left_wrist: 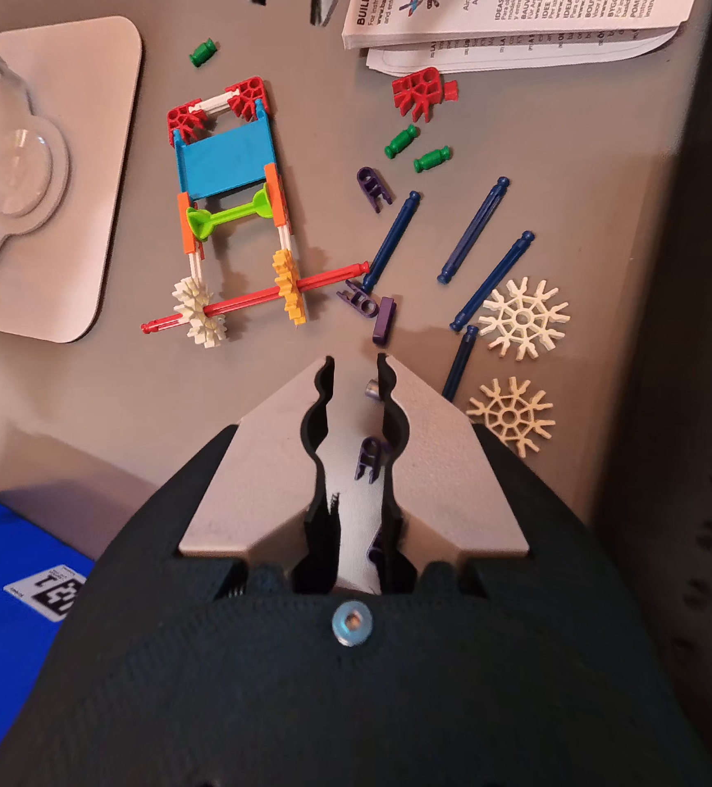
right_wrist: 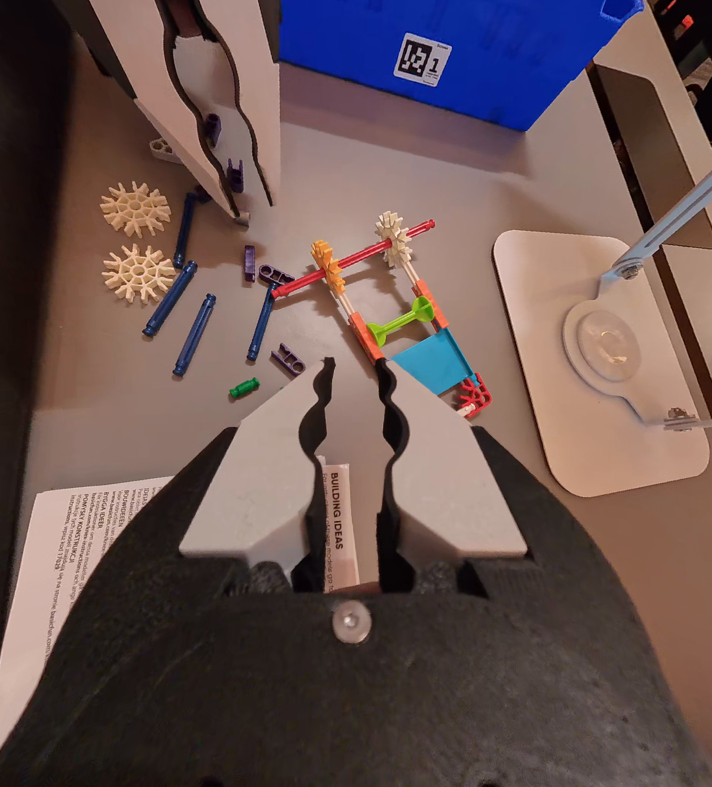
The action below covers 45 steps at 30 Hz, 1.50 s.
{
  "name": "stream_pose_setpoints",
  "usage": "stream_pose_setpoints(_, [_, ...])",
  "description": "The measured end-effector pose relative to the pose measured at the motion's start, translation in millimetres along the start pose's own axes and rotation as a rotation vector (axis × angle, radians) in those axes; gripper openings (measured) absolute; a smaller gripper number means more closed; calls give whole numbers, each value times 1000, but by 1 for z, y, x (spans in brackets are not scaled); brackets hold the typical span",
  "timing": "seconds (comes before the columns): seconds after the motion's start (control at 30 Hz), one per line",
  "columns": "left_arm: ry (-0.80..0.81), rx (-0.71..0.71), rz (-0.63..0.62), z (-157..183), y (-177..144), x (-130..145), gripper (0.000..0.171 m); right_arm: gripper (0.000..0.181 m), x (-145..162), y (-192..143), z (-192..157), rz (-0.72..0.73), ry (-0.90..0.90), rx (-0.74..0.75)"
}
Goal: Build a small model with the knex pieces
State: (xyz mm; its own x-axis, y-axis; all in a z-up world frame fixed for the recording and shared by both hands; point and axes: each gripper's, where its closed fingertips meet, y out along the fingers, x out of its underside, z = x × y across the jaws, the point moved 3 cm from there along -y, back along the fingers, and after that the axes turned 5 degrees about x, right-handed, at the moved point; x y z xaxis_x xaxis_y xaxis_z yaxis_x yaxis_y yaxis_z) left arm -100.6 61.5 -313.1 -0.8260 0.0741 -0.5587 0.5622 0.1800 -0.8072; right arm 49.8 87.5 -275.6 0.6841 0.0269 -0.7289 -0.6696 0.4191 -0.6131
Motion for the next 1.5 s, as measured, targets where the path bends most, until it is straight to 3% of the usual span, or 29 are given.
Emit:
stream_pose_setpoints(0.2, [-20,-65,18,-4,-21,6,17,19,1,1,1,0,2,1])
stream_pose_setpoints(0.57, [-2,-320,63,-12,-122,11,15,22,5,10,-6,-23,-5,-27])
stream_pose_setpoints(0.77, [-63,-466,-33,-55,-181,47,13,22,8,14,-8,-35,-5,-39])
stream_pose_setpoints(0.87, [-135,-456,-79,-86,-197,73,14,22,13,17,-9,-51,-1,-44])
stream_pose_setpoints(1.1, [-240,-342,-269,-149,-181,136,18,22,19,21,-6,-63,14,-45])
stream_pose_setpoints(1.27, [-271,-245,-403,-176,-157,180,20,22,27,21,0,-72,42,-34])
stream_pose_setpoints(1.5, [-232,-202,-377,-203,-133,182,27,22,36,25,5,-83,67,-30])
